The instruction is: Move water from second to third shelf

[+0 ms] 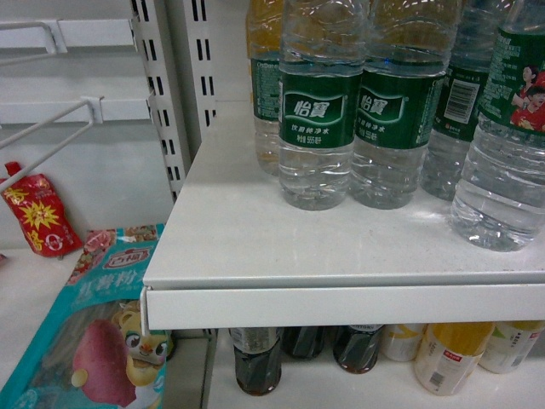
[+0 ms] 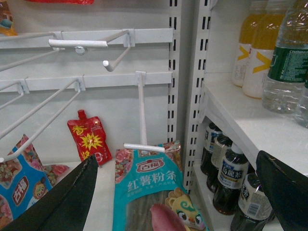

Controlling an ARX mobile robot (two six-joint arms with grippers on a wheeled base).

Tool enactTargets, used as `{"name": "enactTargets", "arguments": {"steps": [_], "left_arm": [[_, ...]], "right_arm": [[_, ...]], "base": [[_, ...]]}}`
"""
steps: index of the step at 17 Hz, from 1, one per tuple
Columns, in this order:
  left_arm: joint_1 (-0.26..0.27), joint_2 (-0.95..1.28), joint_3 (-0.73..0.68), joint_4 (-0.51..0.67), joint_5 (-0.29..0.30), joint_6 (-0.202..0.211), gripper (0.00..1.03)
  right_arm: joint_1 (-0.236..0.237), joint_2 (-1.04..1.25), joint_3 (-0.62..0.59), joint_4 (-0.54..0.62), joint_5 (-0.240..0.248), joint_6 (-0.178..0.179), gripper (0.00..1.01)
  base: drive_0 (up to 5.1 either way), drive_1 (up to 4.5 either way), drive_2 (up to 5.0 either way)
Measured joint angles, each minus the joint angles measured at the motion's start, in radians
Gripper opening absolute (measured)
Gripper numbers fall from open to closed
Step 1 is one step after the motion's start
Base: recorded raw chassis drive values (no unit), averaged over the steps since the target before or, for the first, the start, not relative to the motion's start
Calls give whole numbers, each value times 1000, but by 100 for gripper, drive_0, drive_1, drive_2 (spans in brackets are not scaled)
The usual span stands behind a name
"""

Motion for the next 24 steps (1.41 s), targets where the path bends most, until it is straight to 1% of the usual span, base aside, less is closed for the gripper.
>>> {"name": "enactTargets", "arguments": {"steps": [24], "left_arm": [[0,0,0,-3,0,0,98]], "right_arm": [[0,0,0,-2,0,-2,98]], "base": [[0,0,0]]}}
